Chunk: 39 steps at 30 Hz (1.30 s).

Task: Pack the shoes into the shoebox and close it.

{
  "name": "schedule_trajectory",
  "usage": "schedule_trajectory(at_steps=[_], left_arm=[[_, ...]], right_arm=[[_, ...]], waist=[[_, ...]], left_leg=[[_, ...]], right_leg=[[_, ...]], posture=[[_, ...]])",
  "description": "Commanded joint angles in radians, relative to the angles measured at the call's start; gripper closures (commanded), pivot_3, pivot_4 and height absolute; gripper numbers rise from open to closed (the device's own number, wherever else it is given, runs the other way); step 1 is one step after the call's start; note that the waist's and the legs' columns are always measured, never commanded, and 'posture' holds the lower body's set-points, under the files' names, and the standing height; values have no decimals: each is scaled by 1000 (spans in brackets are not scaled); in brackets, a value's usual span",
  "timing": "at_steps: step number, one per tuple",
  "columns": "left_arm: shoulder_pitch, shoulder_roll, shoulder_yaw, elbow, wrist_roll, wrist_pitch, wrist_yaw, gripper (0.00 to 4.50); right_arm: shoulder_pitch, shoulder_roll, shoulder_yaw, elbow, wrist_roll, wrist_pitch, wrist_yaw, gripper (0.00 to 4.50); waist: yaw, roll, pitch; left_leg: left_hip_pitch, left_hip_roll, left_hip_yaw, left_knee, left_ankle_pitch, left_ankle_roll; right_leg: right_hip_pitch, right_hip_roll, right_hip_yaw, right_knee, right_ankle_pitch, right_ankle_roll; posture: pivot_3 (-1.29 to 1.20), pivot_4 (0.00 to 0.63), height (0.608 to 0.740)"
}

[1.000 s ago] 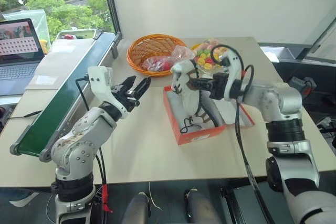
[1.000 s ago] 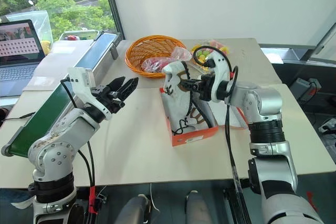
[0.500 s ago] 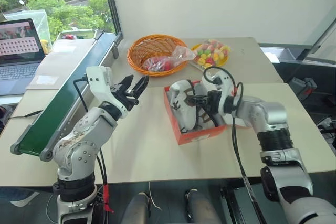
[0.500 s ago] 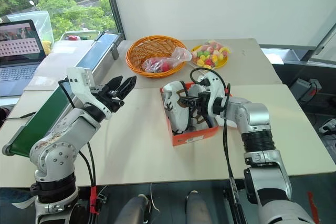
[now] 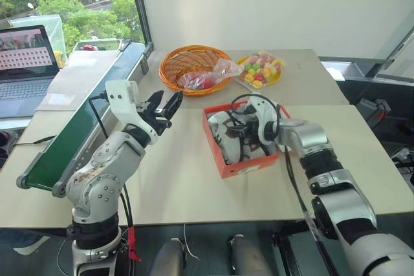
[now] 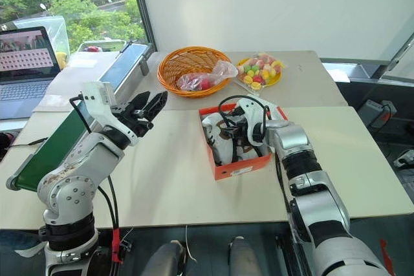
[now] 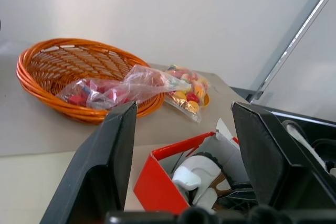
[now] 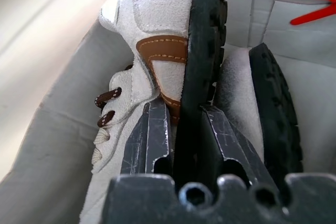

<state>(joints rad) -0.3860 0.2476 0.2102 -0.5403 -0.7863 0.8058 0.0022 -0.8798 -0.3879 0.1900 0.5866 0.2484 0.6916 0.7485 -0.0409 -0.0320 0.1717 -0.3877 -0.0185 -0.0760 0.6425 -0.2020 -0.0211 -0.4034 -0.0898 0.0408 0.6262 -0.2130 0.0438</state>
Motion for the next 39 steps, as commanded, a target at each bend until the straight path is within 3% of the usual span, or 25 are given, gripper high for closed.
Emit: schedule_trajectory(at_steps=[1,8,13,17,20,22,26,29,31,32,35,37,39], left_arm=[[-3,-6,-3,-46,6,-30,5,1407],[1,36,6,-34,-19,2,-39,1407],[-4,143,-23,-15,-11,50,-129,1407],[-12,223,-80,1,12,56,-229,1407],[-26,297,-142,23,43,51,-328,1407],[-43,338,-177,41,59,45,-394,1407],[-118,413,-244,118,85,23,-568,1407],[-177,426,-273,189,118,-1,-643,1407],[-232,405,-302,266,135,-15,-695,1407],[-252,398,-316,298,149,-27,-718,1407],[-321,374,-342,395,183,-51,-778,759],[-358,370,-360,430,209,-72,-824,107],[-383,373,-371,445,223,-80,-865,107]], right_arm=[[8,-8,18,-6,-52,-28,8,2589],[-59,18,-64,-263,15,63,-3,154],[-129,-47,-99,-435,48,147,26,42],[-75,-160,-86,-575,76,192,108,42],[7,-272,-93,-684,92,253,139,762],[65,-341,-121,-777,130,303,161,1502],[246,-460,-292,-968,236,461,153,2817],[393,-474,-426,-1078,301,575,121,3881],[631,-441,-535,-1208,375,640,140,4456],[728,-419,-574,-1260,408,657,147,4456],[916,-279,-654,-1276,398,624,47,4500],[1001,-176,-674,-1234,374,552,-15,4500],[1062,-81,-661,-1174,330,425,-69,4500]], waist=[[1,0,0],[-5,0,0],[-2,1,1],[9,1,1],[16,1,1],[19,1,1],[25,1,1],[27,1,1],[28,1,1],[39,0,0],[40,0,0],[27,1,0],[19,0,0]], left_leg=[[0,0,0,0,0,0],[-4,0,0,0,0,0],[-6,0,0,-1,0,0],[-8,-1,-1,-1,0,1],[-11,-1,-1,-1,-1,1],[-13,-1,-1,-1,-1,1],[-19,-1,0,0,-1,1],[-18,-1,0,0,-1,2],[-18,-1,0,0,-1,2],[-18,-1,0,0,-1,2],[-19,-1,-1,0,-2,3],[-18,-2,0,2,-2,3],[-17,-1,2,3,-2,3]], right_leg=[[0,0,0,0,-4,6],[-5,0,1,1,0,1],[-7,0,1,1,-1,1],[-8,-1,0,0,-1,1],[-10,-1,0,-2,-1,2],[-13,-1,0,-1,-1,2],[-20,-1,1,1,-2,1],[-18,-1,1,0,-2,2],[-17,-1,0,0,-3,4],[-17,-1,0,0,-5,6],[-17,-1,0,1,-5,5],[-17,-2,2,2,-5,6],[-16,-1,3,1,-7,10]], posture=[[0,150,740],[0,150,740],[0,150,740],[0,150,740],[0,150,740],[0,150,740],[0,150,740],[0,150,740],[0,150,740],[0,150,740],[0,150,740],[0,150,740],[0,150,740]])
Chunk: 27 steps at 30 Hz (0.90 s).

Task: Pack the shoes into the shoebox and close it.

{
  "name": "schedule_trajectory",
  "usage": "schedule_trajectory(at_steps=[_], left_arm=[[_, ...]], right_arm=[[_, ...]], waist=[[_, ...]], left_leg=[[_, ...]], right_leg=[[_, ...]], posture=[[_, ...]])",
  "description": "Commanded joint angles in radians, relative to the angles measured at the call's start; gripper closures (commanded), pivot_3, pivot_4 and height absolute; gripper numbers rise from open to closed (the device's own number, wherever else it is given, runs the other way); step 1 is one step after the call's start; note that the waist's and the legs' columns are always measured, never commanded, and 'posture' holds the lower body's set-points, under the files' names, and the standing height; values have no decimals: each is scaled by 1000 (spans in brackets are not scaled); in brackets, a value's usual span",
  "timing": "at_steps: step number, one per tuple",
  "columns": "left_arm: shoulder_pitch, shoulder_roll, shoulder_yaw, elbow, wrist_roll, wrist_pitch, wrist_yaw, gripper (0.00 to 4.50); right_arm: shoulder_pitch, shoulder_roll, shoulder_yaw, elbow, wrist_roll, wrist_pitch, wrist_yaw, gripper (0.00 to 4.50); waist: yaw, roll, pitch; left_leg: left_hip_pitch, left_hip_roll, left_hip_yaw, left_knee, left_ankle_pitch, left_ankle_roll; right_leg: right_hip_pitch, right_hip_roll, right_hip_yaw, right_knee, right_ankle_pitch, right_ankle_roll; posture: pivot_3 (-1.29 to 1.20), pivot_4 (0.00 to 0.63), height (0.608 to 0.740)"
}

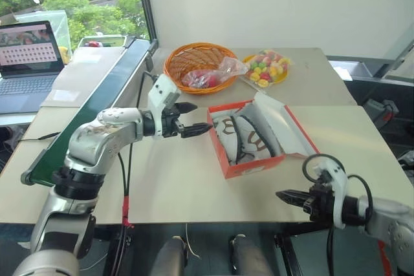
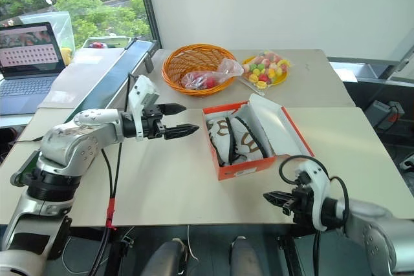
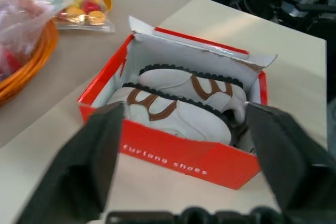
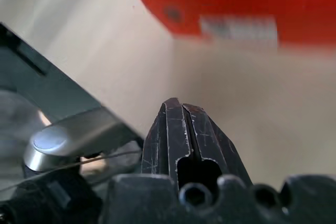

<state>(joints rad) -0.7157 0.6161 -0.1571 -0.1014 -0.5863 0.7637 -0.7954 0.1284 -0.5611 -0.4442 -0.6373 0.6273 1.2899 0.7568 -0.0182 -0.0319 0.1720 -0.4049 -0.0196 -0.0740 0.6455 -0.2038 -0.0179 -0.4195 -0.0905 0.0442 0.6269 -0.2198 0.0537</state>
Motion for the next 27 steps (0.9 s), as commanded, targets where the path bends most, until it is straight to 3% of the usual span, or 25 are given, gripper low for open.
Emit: schedule_trajectory(at_steps=[1,7,11,27], left_arm=[[-60,8,-8,7,29,-38,-84,107],[-72,19,-17,-6,65,-30,-141,107],[-70,22,-10,-21,85,-22,-145,107],[-43,52,11,-92,119,1,-123,107]], right_arm=[[70,130,-10,85,-85,-243,-109,4500],[30,285,58,334,-250,-622,-261,4500],[-47,331,61,499,-264,-740,-296,4500],[-384,241,51,993,-282,-1039,-325,4500]], waist=[[-5,0,0],[-21,3,0],[-24,4,0],[-27,4,0]], left_leg=[[1,0,1,0,0,0],[3,2,1,-1,0,0],[3,2,1,-1,0,0],[5,1,1,-2,0,0]], right_leg=[[0,0,0,0,0,0],[0,2,2,2,-1,-1],[0,2,3,3,-1,-1],[1,2,4,4,2,-6]], posture=[[0,150,740],[0,150,740],[0,150,740],[0,150,740]])
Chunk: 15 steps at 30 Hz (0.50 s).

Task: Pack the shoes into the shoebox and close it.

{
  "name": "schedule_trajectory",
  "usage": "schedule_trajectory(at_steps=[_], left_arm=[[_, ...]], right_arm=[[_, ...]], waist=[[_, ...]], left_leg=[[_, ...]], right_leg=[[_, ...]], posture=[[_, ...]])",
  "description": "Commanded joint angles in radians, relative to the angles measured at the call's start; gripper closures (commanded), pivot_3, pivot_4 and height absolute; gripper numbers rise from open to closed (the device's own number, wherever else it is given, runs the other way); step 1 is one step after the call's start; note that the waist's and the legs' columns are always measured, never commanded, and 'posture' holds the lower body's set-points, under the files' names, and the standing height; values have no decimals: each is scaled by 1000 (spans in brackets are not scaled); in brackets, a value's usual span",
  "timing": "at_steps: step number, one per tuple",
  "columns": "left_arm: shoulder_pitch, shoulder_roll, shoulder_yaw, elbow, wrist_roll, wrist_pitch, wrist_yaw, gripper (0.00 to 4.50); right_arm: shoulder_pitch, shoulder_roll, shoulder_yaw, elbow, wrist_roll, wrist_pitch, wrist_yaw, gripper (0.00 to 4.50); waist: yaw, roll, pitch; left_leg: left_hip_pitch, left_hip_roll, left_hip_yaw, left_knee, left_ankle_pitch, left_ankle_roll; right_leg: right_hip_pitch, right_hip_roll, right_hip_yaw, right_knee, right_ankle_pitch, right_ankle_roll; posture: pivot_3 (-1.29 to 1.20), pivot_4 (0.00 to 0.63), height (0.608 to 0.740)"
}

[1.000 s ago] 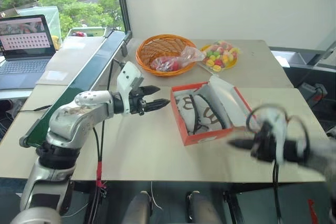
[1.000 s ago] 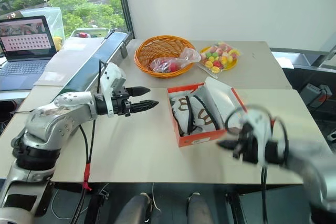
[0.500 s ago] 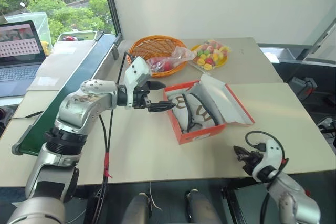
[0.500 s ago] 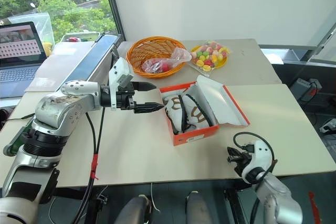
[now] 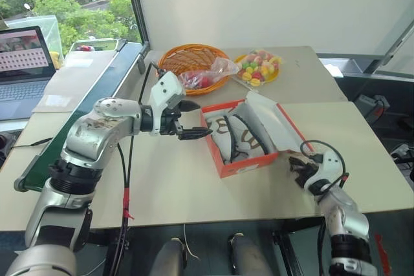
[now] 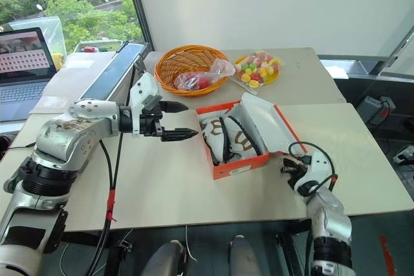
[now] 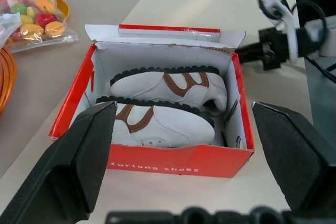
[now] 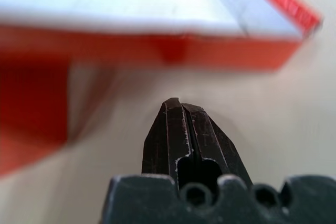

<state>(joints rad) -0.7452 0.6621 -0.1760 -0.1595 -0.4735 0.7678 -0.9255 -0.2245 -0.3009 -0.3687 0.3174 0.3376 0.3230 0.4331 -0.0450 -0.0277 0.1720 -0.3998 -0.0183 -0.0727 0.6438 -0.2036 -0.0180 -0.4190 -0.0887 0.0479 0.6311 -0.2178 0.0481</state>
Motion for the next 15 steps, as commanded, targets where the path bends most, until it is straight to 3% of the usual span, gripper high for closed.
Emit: schedule_trajectory(at_steps=[1,7,15], left_arm=[[-14,5,31,-35,6,-2,8,107],[5,2,24,-45,19,-17,23,107],[-10,-33,38,-16,41,-34,62,107]], right_arm=[[-42,-22,-28,43,14,-87,3,4500],[-53,-16,-64,-86,131,-80,55,4500],[14,-37,11,-396,369,161,176,4500]], waist=[[1,0,0],[0,0,0],[-1,0,0]], left_leg=[[0,0,0,0,0,0],[-1,-1,0,0,0,0],[0,0,0,0,0,0]], right_leg=[[0,0,0,0,0,-1],[0,-1,0,0,1,-2],[0,0,0,0,1,-2]], posture=[[0,150,740],[0,150,740],[0,150,740]])
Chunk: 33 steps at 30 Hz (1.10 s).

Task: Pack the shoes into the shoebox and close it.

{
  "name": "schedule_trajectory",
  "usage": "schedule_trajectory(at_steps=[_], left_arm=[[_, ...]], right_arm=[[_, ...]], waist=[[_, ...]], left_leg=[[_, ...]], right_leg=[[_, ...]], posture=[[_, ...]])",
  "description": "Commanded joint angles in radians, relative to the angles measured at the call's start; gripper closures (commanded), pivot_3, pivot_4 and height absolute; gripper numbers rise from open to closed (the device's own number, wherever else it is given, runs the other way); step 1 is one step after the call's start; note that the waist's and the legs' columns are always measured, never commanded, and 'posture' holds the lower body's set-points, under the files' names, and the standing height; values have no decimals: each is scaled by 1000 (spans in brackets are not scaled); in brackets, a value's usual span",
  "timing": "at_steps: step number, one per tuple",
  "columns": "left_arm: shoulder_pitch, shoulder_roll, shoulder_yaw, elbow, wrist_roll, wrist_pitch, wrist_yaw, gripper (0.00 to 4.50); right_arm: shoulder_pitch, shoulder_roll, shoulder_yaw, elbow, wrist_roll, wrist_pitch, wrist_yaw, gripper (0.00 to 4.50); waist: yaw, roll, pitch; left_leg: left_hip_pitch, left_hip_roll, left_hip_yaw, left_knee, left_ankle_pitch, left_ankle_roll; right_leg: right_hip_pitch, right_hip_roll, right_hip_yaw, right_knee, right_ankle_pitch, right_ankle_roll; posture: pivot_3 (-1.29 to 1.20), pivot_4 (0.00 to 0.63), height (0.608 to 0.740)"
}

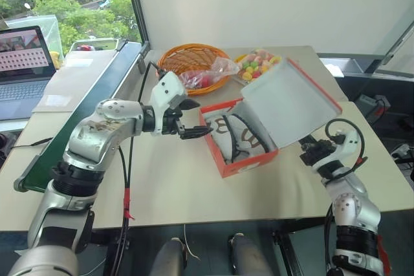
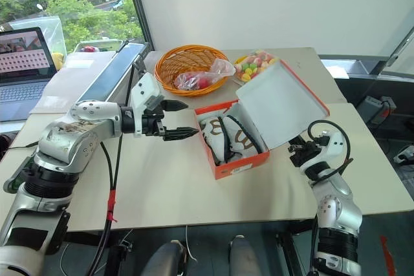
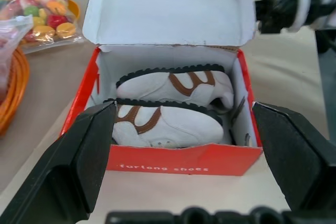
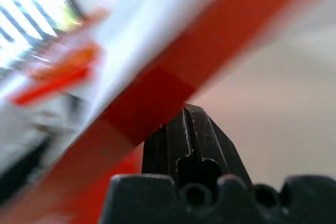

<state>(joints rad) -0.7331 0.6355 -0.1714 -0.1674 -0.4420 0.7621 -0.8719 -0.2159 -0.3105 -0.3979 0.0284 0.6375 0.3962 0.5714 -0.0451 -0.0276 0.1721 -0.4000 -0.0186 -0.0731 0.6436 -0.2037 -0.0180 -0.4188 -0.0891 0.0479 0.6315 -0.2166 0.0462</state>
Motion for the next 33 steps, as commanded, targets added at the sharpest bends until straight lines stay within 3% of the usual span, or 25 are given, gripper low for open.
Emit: schedule_trajectory(at_steps=[1,3,7,12,18,25,33], left_arm=[[-22,-8,32,-7,12,-31,8,107],[-23,-12,32,-1,19,-37,10,107],[-26,-24,39,6,28,-43,28,107],[-3,-28,56,-17,26,-30,51,107],[55,-51,74,-58,28,-9,112,107],[117,-74,95,-124,25,21,181,107],[177,-66,137,-159,30,-10,210,107]], right_arm=[[3,-33,69,-128,76,123,44,4500],[-1,-51,150,-153,70,202,61,4500],[49,-168,380,-114,-136,184,133,4500],[-36,-193,423,-6,-218,127,144,4500],[-295,-181,516,150,-340,85,166,4500],[-423,-166,639,308,-465,47,248,4500],[-441,-226,496,30,-304,184,338,4500]], waist=[[-1,0,0],[-1,0,0],[1,0,0],[0,-4,-3],[-7,-5,-2],[0,-5,-2],[1,-4,-1]], left_leg=[[0,0,0,0,0,0],[0,0,0,0,0,0],[0,0,0,0,0,0],[3,0,0,0,0,0],[21,1,0,0,0,0],[12,0,-1,0,-1,0],[11,0,-2,0,-1,1]], right_leg=[[0,0,0,0,0,0],[0,0,0,0,0,0],[0,0,0,0,-1,1],[4,0,-1,-1,-3,5],[22,0,-1,-4,-5,8],[13,0,-2,-2,-1,0],[13,-1,-3,-2,-2,1]], posture=[[0,150,740],[0,150,740],[0,150,740],[0,150,740],[0,150,740],[0,150,740],[0,150,740]])
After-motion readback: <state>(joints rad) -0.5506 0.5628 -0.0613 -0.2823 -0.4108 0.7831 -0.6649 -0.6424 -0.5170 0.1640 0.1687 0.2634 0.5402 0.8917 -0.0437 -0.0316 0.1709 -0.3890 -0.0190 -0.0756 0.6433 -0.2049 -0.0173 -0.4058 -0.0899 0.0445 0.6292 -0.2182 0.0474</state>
